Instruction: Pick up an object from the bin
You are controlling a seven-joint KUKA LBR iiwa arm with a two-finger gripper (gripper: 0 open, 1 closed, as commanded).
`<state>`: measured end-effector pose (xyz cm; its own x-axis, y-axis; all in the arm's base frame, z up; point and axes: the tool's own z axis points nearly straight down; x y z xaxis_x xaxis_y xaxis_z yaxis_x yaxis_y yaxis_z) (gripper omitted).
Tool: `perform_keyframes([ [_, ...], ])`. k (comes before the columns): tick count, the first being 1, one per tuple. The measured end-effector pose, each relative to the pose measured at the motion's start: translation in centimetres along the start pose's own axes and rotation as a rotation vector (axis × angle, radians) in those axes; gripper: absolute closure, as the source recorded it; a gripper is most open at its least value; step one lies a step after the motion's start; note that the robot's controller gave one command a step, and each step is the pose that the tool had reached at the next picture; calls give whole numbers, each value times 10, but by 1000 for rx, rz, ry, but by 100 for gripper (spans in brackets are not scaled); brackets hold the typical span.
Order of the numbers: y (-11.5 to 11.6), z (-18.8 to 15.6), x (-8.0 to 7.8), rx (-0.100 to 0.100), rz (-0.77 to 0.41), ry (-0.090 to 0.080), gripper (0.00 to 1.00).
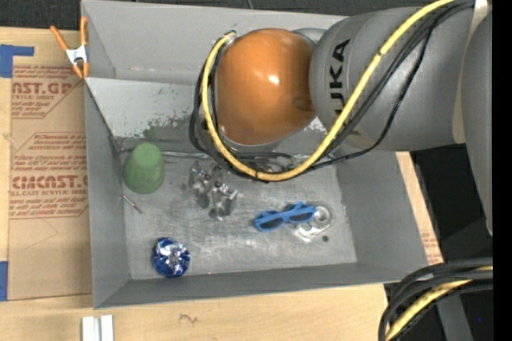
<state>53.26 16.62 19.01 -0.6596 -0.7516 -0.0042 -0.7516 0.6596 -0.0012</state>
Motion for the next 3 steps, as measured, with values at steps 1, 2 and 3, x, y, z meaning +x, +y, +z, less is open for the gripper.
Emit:
perform_keyframes([
  [1, 1, 0, 0, -2, 0, 1, 0],
  [2, -47, 44, 103, -3, -6, 9, 0],
  [3, -120, 59, 118, 2, -22, 3, 0],
])
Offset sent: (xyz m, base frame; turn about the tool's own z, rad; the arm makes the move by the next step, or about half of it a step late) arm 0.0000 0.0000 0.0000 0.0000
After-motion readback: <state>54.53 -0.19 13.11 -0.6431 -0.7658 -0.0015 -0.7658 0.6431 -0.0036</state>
